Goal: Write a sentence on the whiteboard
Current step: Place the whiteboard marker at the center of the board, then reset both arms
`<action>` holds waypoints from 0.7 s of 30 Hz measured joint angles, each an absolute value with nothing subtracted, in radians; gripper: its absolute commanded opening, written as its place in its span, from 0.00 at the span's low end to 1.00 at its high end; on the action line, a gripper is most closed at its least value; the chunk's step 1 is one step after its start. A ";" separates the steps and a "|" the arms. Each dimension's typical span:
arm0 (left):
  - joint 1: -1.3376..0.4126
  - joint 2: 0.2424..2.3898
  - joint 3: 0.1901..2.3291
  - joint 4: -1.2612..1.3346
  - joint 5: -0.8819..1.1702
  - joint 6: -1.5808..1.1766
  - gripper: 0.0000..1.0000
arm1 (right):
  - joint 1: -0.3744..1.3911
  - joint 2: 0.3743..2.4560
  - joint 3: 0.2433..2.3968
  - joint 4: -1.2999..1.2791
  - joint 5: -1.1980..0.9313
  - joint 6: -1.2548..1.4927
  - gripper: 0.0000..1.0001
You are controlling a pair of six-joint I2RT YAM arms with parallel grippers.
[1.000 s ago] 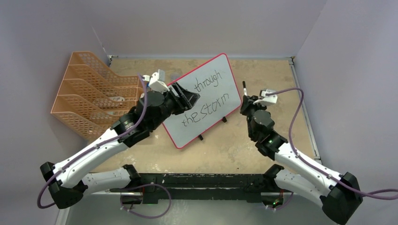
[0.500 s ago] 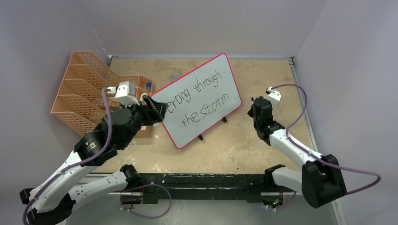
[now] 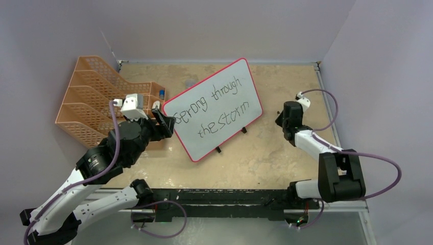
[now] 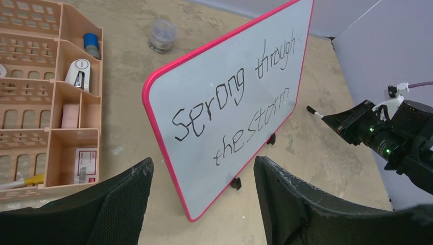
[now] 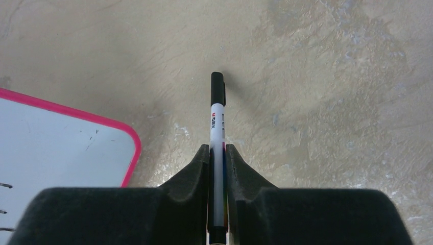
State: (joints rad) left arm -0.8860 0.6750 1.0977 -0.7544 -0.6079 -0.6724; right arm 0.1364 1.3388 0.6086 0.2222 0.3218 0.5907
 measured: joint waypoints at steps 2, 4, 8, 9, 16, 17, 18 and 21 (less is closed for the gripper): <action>-0.886 0.675 1.098 -0.762 -0.611 -0.666 0.71 | 0.130 1.356 0.617 0.221 0.311 0.593 0.23; -0.886 0.675 1.098 -0.773 -0.614 -0.660 0.71 | 0.126 1.370 0.625 0.219 0.296 0.595 0.24; -0.886 0.671 1.098 -0.796 -0.621 -0.651 0.71 | 0.123 1.377 0.627 0.212 0.288 0.601 0.26; -0.886 0.669 1.100 -0.802 -0.624 -0.649 0.71 | 0.123 1.376 0.627 0.212 0.285 0.603 0.27; -0.886 0.633 1.119 -0.825 -0.641 -0.625 0.73 | 0.122 1.344 0.627 0.181 0.253 0.617 0.41; -0.886 0.629 1.122 -0.828 -0.642 -0.622 0.73 | 0.122 1.328 0.627 0.171 0.248 0.619 0.44; -0.886 0.625 1.126 -0.831 -0.644 -0.616 0.74 | 0.122 1.308 0.627 0.160 0.243 0.619 0.48; -0.886 0.619 1.138 -0.842 -0.645 -0.600 0.76 | 0.122 1.215 0.628 0.123 0.240 0.618 0.61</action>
State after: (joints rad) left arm -0.8860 0.6186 1.1378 -0.8425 -0.6449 -0.6003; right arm 0.1223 1.2148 0.6281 0.1234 0.2401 0.6182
